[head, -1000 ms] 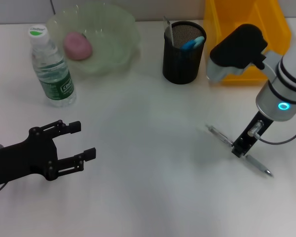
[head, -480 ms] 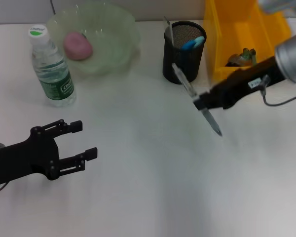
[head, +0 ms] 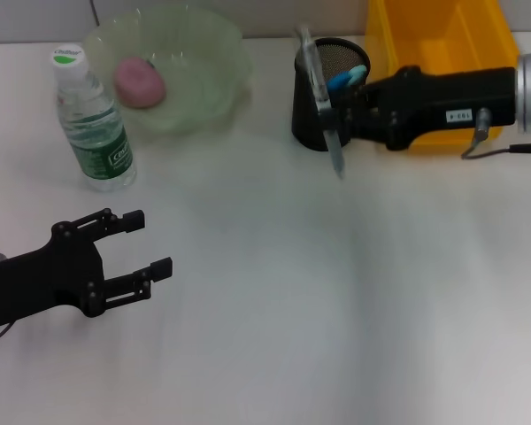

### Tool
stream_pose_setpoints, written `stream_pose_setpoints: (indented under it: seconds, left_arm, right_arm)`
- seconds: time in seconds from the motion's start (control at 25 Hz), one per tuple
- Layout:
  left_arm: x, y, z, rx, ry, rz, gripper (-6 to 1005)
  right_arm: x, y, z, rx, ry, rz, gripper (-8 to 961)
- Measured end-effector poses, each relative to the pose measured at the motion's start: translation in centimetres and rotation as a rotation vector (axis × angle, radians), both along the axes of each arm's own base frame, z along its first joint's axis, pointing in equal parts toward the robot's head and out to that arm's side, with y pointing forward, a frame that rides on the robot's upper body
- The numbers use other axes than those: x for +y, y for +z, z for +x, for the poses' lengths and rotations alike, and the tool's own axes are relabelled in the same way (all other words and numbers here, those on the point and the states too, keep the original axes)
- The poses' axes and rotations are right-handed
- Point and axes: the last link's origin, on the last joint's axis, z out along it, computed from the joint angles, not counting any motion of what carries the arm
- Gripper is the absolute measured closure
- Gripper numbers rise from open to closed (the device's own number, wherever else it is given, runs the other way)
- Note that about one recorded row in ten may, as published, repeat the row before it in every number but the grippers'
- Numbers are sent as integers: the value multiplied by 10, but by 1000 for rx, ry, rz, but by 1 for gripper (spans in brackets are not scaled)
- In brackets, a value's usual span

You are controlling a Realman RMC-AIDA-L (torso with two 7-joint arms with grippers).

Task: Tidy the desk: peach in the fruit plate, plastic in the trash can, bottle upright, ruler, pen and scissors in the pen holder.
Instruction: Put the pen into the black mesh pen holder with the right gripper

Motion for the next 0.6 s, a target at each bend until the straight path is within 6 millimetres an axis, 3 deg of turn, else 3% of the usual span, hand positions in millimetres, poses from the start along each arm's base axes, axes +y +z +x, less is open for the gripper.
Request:
stream_pose_setpoints:
  seconds: [0.28,0.6]
  left_arm:
    - [1,-1,2,-5,-10,3,210]
    - [1,-5,4,5,-36,17,210]
  right_arm:
    - [1,1,5,156,76,146,780]
    - [13,1,16,280,17,359,765]
